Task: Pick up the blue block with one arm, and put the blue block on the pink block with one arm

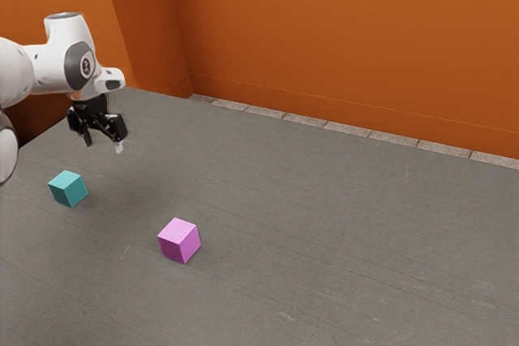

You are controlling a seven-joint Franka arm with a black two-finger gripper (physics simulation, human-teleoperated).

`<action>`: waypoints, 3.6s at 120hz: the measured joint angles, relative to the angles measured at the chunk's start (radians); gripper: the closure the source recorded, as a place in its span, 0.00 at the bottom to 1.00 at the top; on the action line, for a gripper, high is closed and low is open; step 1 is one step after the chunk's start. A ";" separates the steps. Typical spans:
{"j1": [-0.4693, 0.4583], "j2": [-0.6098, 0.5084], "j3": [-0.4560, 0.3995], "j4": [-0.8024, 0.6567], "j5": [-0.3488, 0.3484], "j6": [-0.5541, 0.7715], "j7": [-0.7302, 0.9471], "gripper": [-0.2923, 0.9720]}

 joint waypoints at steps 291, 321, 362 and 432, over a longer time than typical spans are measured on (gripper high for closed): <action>0.424 0.180 -0.245 0.082 0.035 0.052 0.491 0.23; 0.424 0.177 -0.245 0.069 0.035 0.047 0.472 0.23; 0.425 0.184 -0.248 0.064 0.034 0.059 0.454 0.23; 0.425 0.202 -0.256 0.064 0.032 0.084 0.439 0.23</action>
